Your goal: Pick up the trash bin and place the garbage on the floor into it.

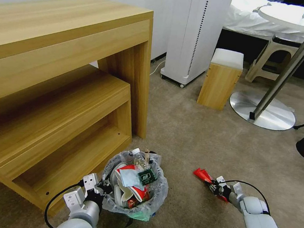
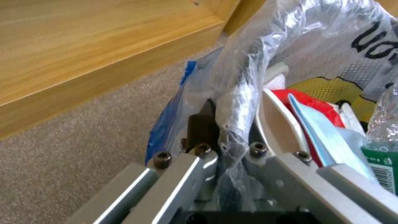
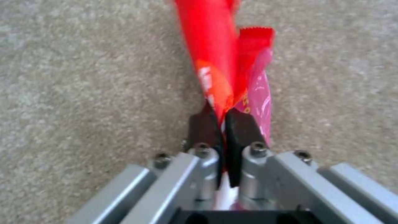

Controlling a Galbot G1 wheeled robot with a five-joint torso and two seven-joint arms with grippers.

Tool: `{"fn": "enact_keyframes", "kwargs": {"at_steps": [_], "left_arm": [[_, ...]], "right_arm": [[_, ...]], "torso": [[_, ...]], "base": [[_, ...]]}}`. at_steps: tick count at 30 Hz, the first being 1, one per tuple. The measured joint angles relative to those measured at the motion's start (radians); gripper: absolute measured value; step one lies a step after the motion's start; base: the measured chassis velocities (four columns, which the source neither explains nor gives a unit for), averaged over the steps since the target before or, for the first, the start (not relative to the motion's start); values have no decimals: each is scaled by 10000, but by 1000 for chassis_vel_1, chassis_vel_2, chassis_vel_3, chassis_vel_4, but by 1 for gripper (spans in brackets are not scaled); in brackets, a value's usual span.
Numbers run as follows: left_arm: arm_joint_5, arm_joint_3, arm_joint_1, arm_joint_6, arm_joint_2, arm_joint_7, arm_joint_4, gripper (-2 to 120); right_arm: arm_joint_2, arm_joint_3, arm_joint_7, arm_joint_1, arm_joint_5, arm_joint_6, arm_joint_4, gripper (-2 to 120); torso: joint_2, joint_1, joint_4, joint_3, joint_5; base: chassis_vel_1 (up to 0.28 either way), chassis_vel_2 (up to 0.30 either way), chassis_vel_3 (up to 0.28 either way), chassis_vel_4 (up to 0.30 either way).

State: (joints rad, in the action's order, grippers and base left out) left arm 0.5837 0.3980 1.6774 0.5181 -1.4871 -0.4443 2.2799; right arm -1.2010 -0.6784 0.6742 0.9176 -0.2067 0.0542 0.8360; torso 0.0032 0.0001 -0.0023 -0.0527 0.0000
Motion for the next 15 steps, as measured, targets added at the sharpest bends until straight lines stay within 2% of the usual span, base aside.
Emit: {"fn": "enact_keyframes", "kwargs": {"at_steps": [4,5,7,8,10,11,14,15], "left_arm": [[-1,2,-2,-9,1,5,-54,1],[-1,17,-10,-18,2,12,-162,1],[-2,19,-15,-23,1,18,-230,1],[-7,19,-20,-24,-1,22,-301,1],[-74,-58,-40,-30,-27,28,-600,1],[-74,-58,-40,-30,-27,28,-600,1],[-208,-316,-71,-31,-112,33,-1020,1],[-208,-316,-71,-31,-112,33,-1020,1]], "right_arm": [[157,129,-253,252,782,-155,531,0],[326,285,-494,539,1702,-333,1226,0],[411,385,-610,689,2122,-470,1627,0],[498,502,-761,865,2560,-647,2108,0],[750,923,-1475,1335,4138,-1266,3885,0],[750,923,-1475,1335,4138,-1266,3885,0],[945,1694,-2577,1771,6936,-1666,6272,0],[945,1694,-2577,1771,6936,-1666,6272,0]], "torso": [[0,0,0,0,1],[0,0,-2,0,1],[0,0,-1,0,0],[0,0,-2,0,0],[0,0,-3,0,-1],[0,0,-3,0,-1],[0,0,-1,0,-2],[0,0,-1,0,-2]], "base": [[0,0,0,0],[0,0,0,0],[0,0,0,0],[0,0,0,0],[0,0,0,0],[0,0,0,0],[0,0,0,0],[0,0,0,0]]}}
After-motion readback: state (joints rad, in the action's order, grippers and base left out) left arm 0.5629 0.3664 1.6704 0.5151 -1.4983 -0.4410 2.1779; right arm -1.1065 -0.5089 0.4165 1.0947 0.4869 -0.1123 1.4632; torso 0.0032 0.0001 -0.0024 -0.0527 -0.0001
